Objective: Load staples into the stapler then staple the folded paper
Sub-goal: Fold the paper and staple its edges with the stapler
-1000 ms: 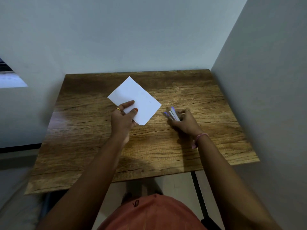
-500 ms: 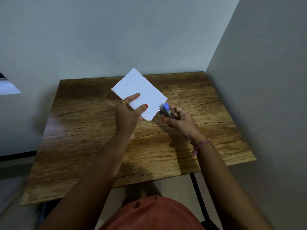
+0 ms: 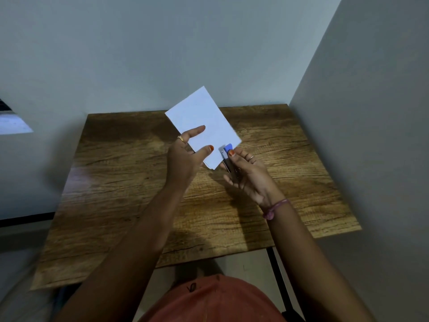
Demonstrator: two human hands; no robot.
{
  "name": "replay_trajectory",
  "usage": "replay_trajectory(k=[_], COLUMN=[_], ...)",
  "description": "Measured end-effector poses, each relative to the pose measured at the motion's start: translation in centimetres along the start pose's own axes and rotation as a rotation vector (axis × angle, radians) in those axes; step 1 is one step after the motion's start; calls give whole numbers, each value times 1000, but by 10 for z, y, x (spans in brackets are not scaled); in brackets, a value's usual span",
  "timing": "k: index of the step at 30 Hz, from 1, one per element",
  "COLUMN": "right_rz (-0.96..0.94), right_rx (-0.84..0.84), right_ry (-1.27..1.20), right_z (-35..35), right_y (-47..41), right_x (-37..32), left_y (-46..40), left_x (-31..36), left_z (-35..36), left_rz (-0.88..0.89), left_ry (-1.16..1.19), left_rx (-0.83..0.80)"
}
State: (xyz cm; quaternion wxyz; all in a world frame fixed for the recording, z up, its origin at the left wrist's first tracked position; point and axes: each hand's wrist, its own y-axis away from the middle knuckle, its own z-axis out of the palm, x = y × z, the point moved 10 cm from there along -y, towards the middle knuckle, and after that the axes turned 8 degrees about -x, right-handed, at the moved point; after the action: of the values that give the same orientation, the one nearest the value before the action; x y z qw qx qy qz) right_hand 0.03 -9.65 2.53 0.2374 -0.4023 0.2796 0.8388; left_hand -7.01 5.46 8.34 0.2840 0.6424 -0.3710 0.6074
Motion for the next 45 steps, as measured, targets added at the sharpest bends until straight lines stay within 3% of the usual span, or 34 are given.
replay_trajectory(k=[8,18,21,24,26,28,33,39,45], right_rz=[82,62,49,32,19,9,6,-25,-36], right_rx=[-119,-130,-140,-124,-117,-121,-119,-70,-46], right_ry=[-53,-2,-23,-38,-41,-37,-65,-142,-135], right_z=[8,13,15,15,17,19,31,33,30], right_y=[0,0,0,-1,-2,-2,0,1,-2], right_x=[4,0,-2,-5,-6,-7,-2,4,4], left_y=[-2,-2,-1,3,5,11,30,24,20], left_x=[6,21,25,30,13,-12,-33,-30,-29], left_z=[6,22,28,12,-4,-2,57,56,59], left_rz=[74,176,196,267,183,19,-124,-84,-150], left_ry=[-15,32,189,367,508,656,584,486,588], left_rx=[-121,-257,-316,-138,72,144,-248,-183,-217])
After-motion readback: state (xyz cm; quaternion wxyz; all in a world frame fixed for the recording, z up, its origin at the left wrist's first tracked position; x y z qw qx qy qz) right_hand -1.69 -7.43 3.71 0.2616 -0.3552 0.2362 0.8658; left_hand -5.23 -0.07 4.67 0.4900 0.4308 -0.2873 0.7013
